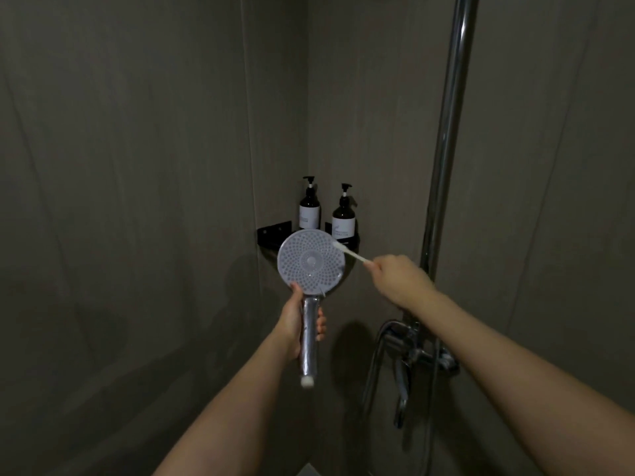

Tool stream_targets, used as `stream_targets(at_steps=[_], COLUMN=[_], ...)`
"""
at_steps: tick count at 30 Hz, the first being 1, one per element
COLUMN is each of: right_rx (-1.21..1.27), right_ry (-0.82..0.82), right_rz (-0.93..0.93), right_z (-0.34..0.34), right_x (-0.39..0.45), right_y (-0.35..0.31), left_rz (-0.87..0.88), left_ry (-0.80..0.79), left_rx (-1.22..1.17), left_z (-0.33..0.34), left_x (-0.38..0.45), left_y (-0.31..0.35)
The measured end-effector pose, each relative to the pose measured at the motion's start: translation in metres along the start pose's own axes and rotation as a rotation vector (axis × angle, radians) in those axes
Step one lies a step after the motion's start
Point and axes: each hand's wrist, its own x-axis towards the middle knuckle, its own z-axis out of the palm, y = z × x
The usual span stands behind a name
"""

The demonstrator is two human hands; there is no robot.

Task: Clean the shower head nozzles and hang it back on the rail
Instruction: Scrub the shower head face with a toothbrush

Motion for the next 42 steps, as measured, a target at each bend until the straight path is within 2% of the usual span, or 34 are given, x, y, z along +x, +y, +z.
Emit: stream_targets(at_steps=[3,5,7,10,12,14,16,19,21,23,26,28,30,32,34,35,37,40,42], right_rx=[-0.036,-0.044,-0.034,0.127,0.161,0.184,0.189,0.185,0.184,0.111,0.085,0.034,-0.010,0.023,0.098,0.094,0.010,-0.141,-0.182], right_ry=[-0.094,-0.114,-0.056,0.112,0.128,0.028,0.007,0.131,0.087,-0.012,0.036,0.086,0.044,0.039,0.100,0.137,0.157,0.017,-0.074], right_rz=[-0.121,-0.107,0.035,0.200,0.106,0.031,0.082,0.145,0.085,0.116,0.219,0.181,0.116,0.199,0.342,0.352,0.216,-0.042,-0.040], right_z=[0.011,0.022,0.020,0.010,0.012,0.022,0.027,0.019,0.024,0.032,0.033,0.036,0.047,0.048,0.037,0.034,0.034,0.044,0.048], right_x=[0.006,0.015,0.023,0.026,0.024,0.015,0.018,0.019,0.013,0.001,-0.001,-0.006,-0.014,-0.015,-0.015,-0.016,-0.019,-0.025,-0.020], right_y=[-0.038,-0.044,-0.034,-0.016,-0.023,-0.041,-0.039,-0.026,-0.022,-0.016,0.005,0.002,-0.006,0.002,0.019,0.025,0.024,-0.003,-0.002], left_rz=[-0.014,-0.032,-0.042,-0.047,-0.043,-0.031,-0.033,-0.026,-0.015,-0.003,-0.009,-0.019,-0.017,-0.016,-0.007,-0.006,0.001,0.000,-0.008], left_ry=[0.004,0.003,-0.002,-0.005,-0.004,-0.018,-0.041,-0.047,-0.034,-0.038,-0.041,-0.029,-0.024,-0.022,-0.014,0.002,0.020,0.021,0.019], left_rx=[0.074,0.104,0.127,0.174,0.177,0.188,0.216,0.231,0.177,0.153,0.190,0.185,0.169,0.173,0.177,0.167,0.146,0.161,0.157], left_z=[0.011,0.016,0.017,0.011,0.008,0.007,0.009,0.011,0.012,0.012,0.007,0.008,0.013,0.016,0.013,0.011,0.010,0.015,0.017], left_x=[-0.001,-0.003,-0.005,-0.008,-0.009,-0.008,-0.010,-0.010,-0.009,-0.009,-0.009,-0.010,-0.009,-0.009,-0.008,-0.008,-0.007,-0.007,-0.008], left_y=[-0.003,-0.004,-0.002,0.001,0.002,0.003,0.002,0.000,0.001,0.003,0.002,-0.002,-0.005,-0.006,-0.006,-0.007,-0.007,-0.010,-0.012])
